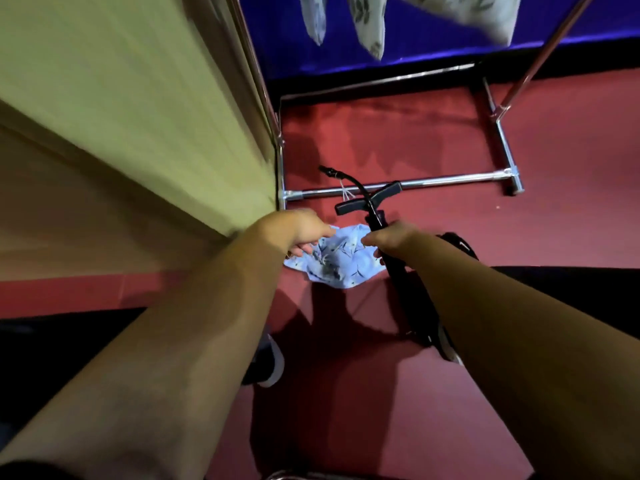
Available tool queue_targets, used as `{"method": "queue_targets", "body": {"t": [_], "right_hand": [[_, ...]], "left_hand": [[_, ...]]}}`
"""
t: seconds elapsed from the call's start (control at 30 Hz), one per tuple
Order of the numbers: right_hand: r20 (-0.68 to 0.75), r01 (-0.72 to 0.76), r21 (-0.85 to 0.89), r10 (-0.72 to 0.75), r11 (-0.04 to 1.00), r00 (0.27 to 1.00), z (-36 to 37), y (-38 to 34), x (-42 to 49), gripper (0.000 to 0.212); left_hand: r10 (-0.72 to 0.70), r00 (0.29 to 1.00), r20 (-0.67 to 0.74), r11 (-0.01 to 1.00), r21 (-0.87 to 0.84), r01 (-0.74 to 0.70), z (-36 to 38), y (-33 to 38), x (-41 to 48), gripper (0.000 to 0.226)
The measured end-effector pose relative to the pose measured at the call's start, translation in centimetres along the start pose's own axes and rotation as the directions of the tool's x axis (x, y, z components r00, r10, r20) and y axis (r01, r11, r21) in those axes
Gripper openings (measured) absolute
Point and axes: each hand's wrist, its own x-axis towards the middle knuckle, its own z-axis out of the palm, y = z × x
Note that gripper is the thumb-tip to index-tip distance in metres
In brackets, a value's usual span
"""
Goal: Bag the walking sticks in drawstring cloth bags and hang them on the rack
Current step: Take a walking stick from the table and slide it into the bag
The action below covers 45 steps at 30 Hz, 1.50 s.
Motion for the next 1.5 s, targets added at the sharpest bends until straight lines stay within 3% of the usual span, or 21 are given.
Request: {"method": "queue_targets", "body": {"t": [0.17, 0.4, 0.5, 0.63, 0.73, 0.83, 0.97, 1.17, 1.23, 1.33, 1.4, 1.5], "right_hand": [[0.002, -0.032, 0.031, 0.032, 0.999, 0.999, 1.8, 1.7, 3.8, 0.034], [-0.043, -0.043, -0.001, 0.043, 0.999, 0.998, 2.2, 3.3, 6.1, 0.031], [-0.015, -0.068, 0.0, 0.068, 0.998, 0.998, 2.2, 3.6, 6.1, 0.022], [0.004, -0.034, 0.05, 0.034, 0.998, 0.999, 2.4, 3.7, 5.5, 0.032], [0.02, 0.005, 0.136, -0.008, 0.991, 1.0, 2.3, 3.1, 4.3, 0.033], [-0.031, 0.099, 0.234, -0.094, 0.967, 0.995, 2.4, 1.7, 2.7, 0.026], [-0.282, 0.302, 0.253, -0.229, 0.919, 0.932, 0.9, -1.2, -0.1, 0.018], [-0.305, 0.422, 0.314, -0.331, 0.85, 0.893, -2.3, -4.9, -7.0, 0.017], [-0.343, 0.463, 0.28, -0.363, 0.841, 0.867, -3.4, -6.0, -9.6, 0.018], [-0.418, 0.508, 0.21, -0.393, 0.835, 0.819, -5.1, -7.7, -13.1, 0.032], [-0.467, 0.548, 0.147, -0.43, 0.824, 0.772, -6.4, -8.7, -16.3, 0.025], [-0.452, 0.591, 0.142, -0.479, 0.794, 0.752, -7.7, -9.6, -20.4, 0.02]], "left_hand": [[-0.066, 0.996, -0.06, 0.972, 0.222, 0.078, 2.8, -3.2, 3.6, 0.032], [-0.043, 0.993, -0.112, 0.989, -0.142, 0.027, 6.0, -8.1, 8.4, 0.053], [-0.047, 0.989, -0.137, 0.963, -0.269, 0.009, 7.1, -8.3, 9.2, 0.049], [-0.011, 0.971, -0.241, 0.884, -0.456, -0.103, 7.1, -7.3, 9.1, 0.048], [0.028, 0.934, -0.357, 0.822, -0.523, -0.224, 5.9, -5.5, 7.3, 0.032], [0.102, 0.867, -0.488, 0.809, -0.467, -0.357, 4.7, -3.0, 5.3, 0.012], [0.168, 0.8, -0.577, 0.778, -0.42, -0.467, 3.2, 0.7, 1.7, 0.022], [0.285, 0.717, -0.636, 0.824, -0.22, -0.522, -0.7, 6.4, -5.9, 0.016], [0.309, 0.709, -0.634, 0.829, -0.186, -0.527, -2.3, 8.2, -8.8, 0.021], [0.29, 0.74, -0.607, 0.789, -0.286, -0.544, -4.5, 10.5, -13.4, 0.02], [0.314, 0.72, -0.619, 0.78, -0.264, -0.567, -5.8, 11.9, -17.2, 0.016], [0.363, 0.591, -0.721, 0.831, -0.035, -0.554, -7.2, 13.3, -22.0, 0.015]]}}
